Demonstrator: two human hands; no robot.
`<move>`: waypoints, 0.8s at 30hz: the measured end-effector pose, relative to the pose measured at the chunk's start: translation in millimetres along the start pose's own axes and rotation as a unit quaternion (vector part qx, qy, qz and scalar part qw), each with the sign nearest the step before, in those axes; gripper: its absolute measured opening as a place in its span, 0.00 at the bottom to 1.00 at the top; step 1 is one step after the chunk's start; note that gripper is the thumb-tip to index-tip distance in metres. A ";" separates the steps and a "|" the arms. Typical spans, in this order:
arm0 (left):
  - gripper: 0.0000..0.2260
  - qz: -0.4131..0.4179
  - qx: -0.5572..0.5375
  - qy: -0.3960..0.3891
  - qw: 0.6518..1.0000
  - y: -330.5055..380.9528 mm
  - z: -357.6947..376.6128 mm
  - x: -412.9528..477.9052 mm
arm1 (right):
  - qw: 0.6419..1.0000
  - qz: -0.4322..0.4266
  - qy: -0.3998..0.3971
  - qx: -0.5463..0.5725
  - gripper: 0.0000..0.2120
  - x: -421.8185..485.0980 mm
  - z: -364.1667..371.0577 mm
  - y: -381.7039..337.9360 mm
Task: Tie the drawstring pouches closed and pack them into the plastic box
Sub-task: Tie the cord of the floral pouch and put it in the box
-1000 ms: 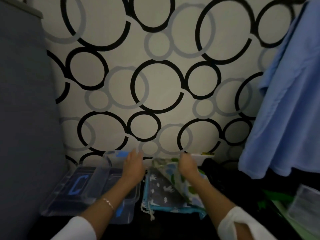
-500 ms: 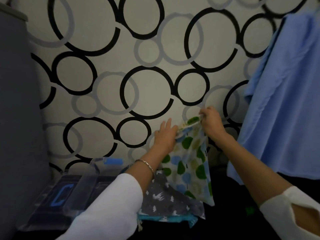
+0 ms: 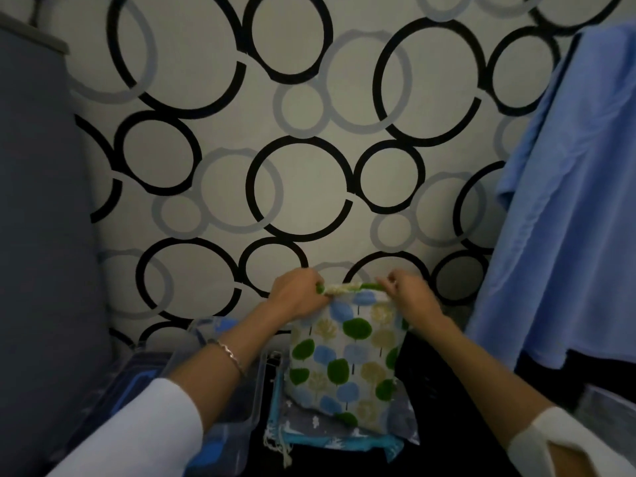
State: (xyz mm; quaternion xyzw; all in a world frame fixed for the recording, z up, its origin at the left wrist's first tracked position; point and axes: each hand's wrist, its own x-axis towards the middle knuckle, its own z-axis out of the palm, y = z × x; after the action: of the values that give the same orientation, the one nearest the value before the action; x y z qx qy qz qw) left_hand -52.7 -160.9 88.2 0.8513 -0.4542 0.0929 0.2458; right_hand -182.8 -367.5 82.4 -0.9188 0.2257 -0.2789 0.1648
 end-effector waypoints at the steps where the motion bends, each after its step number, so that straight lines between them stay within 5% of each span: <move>1: 0.19 -0.017 -0.007 -0.019 1.000 -6.7 6.5 -3.7 | 1.000 -0.010 -0.013 0.015 0.17 -5.8 12.0 0.7; 7: 0.16 -0.091 -0.034 -0.028 0.995 -32.8 27.6 -15.9 | 0.973 0.011 -0.089 0.215 0.14 -32.4 57.1 10.5; 11: 0.17 -0.101 -0.016 -0.033 0.994 -36.5 27.5 -18.4 | 0.957 0.098 -0.141 0.234 0.23 -39.0 55.0 13.5; 16: 0.17 -0.111 -0.070 -0.051 0.990 -33.6 29.5 -17.9 | 0.960 0.053 -0.184 0.205 0.07 -50.3 44.0 17.3; 24: 0.24 -0.073 -0.112 -0.082 0.988 -48.4 4.4 -24.4 | 0.922 0.061 -0.225 0.310 0.11 -53.5 7.4 29.5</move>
State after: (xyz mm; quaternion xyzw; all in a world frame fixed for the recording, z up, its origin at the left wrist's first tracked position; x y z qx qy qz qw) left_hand -27.2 -122.9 58.9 0.8540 -0.4171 -0.0467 0.3076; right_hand -227.7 -364.0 40.5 -0.8446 0.1403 -0.1101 0.5049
